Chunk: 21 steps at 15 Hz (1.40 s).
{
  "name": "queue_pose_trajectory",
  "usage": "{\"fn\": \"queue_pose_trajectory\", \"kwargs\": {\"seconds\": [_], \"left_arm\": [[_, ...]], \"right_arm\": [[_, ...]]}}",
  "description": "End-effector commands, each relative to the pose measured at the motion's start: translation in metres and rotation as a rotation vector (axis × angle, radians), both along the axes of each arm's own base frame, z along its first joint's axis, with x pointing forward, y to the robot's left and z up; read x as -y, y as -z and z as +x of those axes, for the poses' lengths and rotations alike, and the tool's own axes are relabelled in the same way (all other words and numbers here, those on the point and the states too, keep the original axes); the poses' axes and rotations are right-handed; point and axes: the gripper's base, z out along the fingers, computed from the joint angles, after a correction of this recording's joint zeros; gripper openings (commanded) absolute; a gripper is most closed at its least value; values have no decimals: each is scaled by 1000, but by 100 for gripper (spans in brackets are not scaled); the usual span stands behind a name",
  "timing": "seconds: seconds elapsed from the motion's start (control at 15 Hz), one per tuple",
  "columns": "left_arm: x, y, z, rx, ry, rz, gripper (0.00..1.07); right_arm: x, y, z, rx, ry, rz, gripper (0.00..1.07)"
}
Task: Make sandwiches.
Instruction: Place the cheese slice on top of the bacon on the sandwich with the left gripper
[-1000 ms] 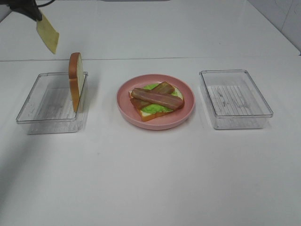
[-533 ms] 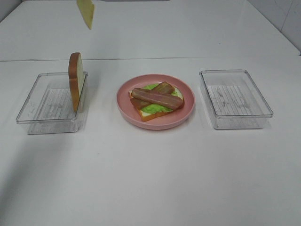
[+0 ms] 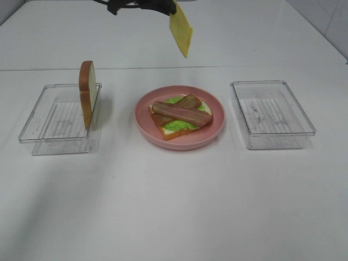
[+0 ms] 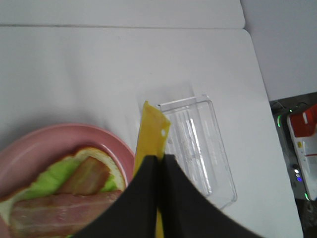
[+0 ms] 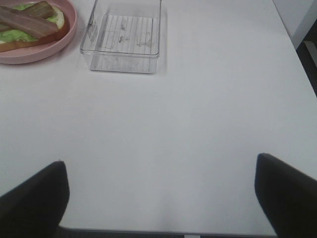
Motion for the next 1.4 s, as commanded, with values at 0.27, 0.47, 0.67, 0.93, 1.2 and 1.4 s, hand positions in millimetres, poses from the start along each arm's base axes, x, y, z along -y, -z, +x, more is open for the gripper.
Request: {"fn": "queue_pose_trajectory", "kwargs": {"seconds": [0.27, 0.47, 0.67, 0.93, 1.2, 1.4], "left_arm": [[50, 54, -9, -141, 89, -75, 0], [51, 82, -6, -214, 86, -50, 0], [43, 109, -7, -274, 93, 108, 0], [25, 119, -6, -291, 33, 333, 0], [30, 118, -5, -246, 67, 305, 2], [32, 118, -6, -243, 81, 308, 58]], "right_arm": [[0, 1, -3, 35, 3, -8, 99], [0, 1, -3, 35, 3, -8, 99], [0, 1, -3, 35, 3, -8, 99], [0, 1, -3, 35, 3, -8, 99], [0, 1, -3, 35, 3, -8, 99], [0, 1, -3, 35, 3, -8, 99]]}}
